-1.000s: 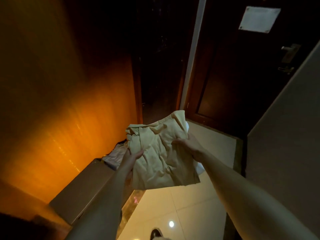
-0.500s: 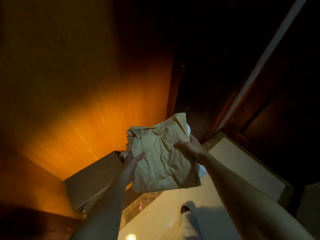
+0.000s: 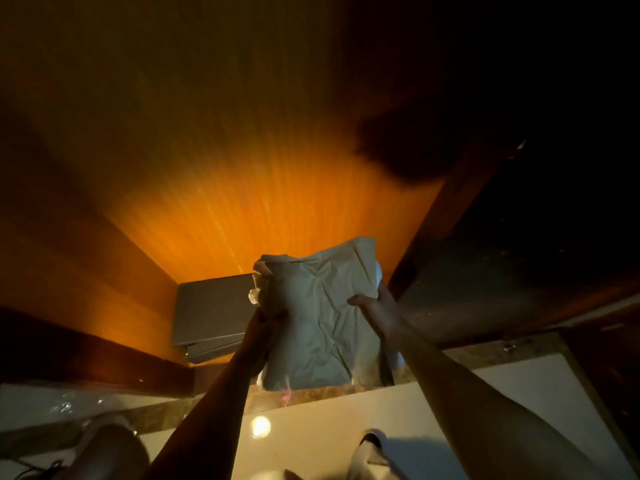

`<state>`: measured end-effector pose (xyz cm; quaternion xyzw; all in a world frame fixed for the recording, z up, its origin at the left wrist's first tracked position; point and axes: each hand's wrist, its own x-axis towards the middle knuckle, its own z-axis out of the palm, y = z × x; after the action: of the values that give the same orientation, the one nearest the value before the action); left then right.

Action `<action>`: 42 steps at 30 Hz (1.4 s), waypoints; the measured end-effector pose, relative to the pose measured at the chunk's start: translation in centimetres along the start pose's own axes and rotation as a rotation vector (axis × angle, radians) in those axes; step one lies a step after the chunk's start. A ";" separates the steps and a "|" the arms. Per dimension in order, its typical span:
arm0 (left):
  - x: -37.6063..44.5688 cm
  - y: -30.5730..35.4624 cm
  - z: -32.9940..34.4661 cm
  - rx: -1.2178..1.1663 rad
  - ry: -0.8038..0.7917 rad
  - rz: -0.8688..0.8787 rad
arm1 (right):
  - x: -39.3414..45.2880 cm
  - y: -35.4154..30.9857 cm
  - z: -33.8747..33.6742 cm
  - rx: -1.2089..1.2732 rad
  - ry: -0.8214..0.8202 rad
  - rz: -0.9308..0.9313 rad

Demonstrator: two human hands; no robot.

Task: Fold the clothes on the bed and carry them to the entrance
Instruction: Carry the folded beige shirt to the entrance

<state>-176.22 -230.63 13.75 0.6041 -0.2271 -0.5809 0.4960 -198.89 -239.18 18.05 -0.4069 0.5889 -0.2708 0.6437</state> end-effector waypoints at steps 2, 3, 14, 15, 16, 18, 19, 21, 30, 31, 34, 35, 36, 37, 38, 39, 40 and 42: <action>2.4 -1.8 -0.4 -0.008 0.033 -0.014 | 2.8 1.5 0.4 -0.009 0.008 -0.008; 3.8 -2.7 -0.5 -0.008 0.083 -0.018 | 4.3 2.2 0.7 -0.011 0.003 -0.015; 23.2 -19.3 -2.6 0.093 0.169 0.062 | 25.0 17.0 2.8 -0.213 0.170 -0.092; 24.9 -21.0 -2.7 0.108 0.156 0.067 | 26.8 18.4 2.9 -0.257 0.208 -0.094; 26.6 -22.8 -2.9 0.110 0.146 0.069 | 28.5 19.8 2.9 -0.296 0.247 -0.094; 29.5 -25.9 -3.2 0.099 0.127 0.075 | 31.8 22.7 2.8 -0.292 0.280 -0.054; 30.9 -27.3 -3.3 0.106 0.119 0.081 | 33.3 24.0 2.8 -0.266 0.269 -0.035; 33.5 -29.8 -3.6 0.121 0.095 0.102 | 36.4 26.7 2.7 -0.206 0.278 -0.029; 43.0 -39.8 -3.8 0.203 0.032 0.251 | 46.4 35.5 2.5 -0.304 0.487 -0.108; 43.5 -40.5 -3.8 0.204 0.033 0.254 | 47.2 36.4 2.5 -0.290 0.489 -0.100; 45.0 -42.1 -4.1 0.209 0.040 0.269 | 49.3 38.4 2.8 -0.222 0.474 -0.110; 45.5 -42.4 -4.2 0.216 0.058 0.265 | 49.8 39.0 2.9 -0.201 0.470 -0.123; 46.0 -42.7 -4.1 0.231 0.089 0.252 | 50.3 39.6 2.9 -0.183 0.469 -0.131; 46.3 -42.8 -4.0 0.250 0.138 0.230 | 50.8 39.9 2.9 -0.170 0.473 -0.136; 46.7 -42.9 -3.8 0.279 0.203 0.211 | 51.2 40.3 2.9 -0.161 0.474 -0.142; 46.8 -43.0 -3.6 0.317 0.270 0.198 | 51.5 40.5 2.9 -0.151 0.472 -0.146; 46.7 -43.0 -3.5 0.359 0.325 0.195 | 51.8 40.7 2.9 -0.137 0.460 -0.149; 46.3 -43.1 -3.1 0.447 0.409 0.193 | 51.7 40.8 3.0 -0.118 0.434 -0.147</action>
<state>-176.09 -251.52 -46.04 0.7781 -0.3009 -0.3334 0.4392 -193.00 -260.10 -44.22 -0.4177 0.6972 -0.3630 0.4556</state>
